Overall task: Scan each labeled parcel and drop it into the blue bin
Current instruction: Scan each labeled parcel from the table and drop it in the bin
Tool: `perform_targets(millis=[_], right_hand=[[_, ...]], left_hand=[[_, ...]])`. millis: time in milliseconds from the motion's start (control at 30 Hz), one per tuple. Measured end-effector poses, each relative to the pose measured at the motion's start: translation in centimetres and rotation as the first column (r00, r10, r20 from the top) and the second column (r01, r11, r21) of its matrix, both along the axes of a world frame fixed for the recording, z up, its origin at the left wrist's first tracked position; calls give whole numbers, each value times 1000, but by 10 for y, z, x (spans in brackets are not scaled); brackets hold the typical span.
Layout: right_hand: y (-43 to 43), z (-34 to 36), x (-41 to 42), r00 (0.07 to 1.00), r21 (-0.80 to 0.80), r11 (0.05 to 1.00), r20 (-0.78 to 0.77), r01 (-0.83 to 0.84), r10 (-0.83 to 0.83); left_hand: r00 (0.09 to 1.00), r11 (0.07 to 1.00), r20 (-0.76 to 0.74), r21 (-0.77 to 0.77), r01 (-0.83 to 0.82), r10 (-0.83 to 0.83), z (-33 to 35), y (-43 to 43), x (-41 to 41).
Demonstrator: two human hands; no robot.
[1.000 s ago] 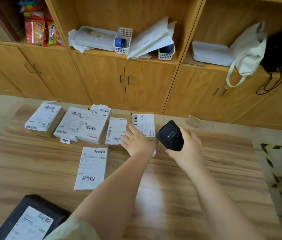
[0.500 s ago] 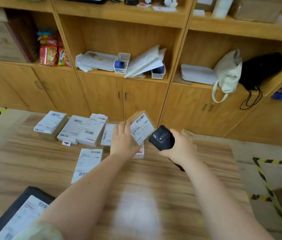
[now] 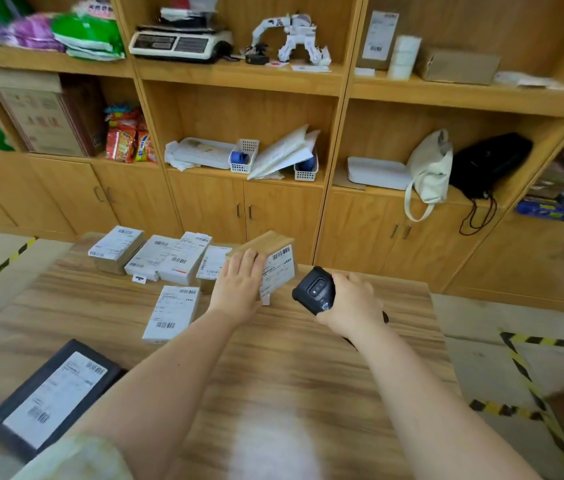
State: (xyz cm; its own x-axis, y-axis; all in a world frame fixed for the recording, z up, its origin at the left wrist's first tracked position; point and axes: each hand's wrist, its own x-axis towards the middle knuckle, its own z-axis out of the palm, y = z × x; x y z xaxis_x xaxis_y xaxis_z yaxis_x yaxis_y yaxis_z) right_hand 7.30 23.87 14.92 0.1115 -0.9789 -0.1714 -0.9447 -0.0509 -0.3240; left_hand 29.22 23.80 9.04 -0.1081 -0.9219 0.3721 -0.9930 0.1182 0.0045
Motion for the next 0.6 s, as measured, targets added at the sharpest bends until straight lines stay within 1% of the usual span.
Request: perform_targets(millis=[133, 200, 300, 367, 467, 533, 600], right_hand=[[12, 3, -13, 999, -10, 1000, 33, 6, -6], [16, 4, -18, 999, -5, 1000, 53, 13, -13], [20, 6, -22, 999, 3, 999, 33, 36, -36], [25, 4, -24, 996, 5, 997, 39, 79, -79], [34, -4, -25, 979, 0, 986, 118, 168, -167], [41, -9, -23, 956, -22, 971, 183, 237, -229], [51, -12, -17, 931, -43, 949, 211, 312, -297]], left_hand=[[1000, 1000, -17, 4, -6, 6, 5, 13, -10], [1000, 999, -26, 31, -15, 16, 5, 17, -13], [997, 996, -64, 70, -47, 52, 6, 19, -16], [981, 993, -174, 95, -76, 92, 6, 19, -18], [893, 980, -411, 153, -130, 183, 6, 19, -23], [843, 971, -496, 206, -119, 208, 6, 18, -27], [805, 971, -561, 229, -71, 191, 6, 19, -31]])
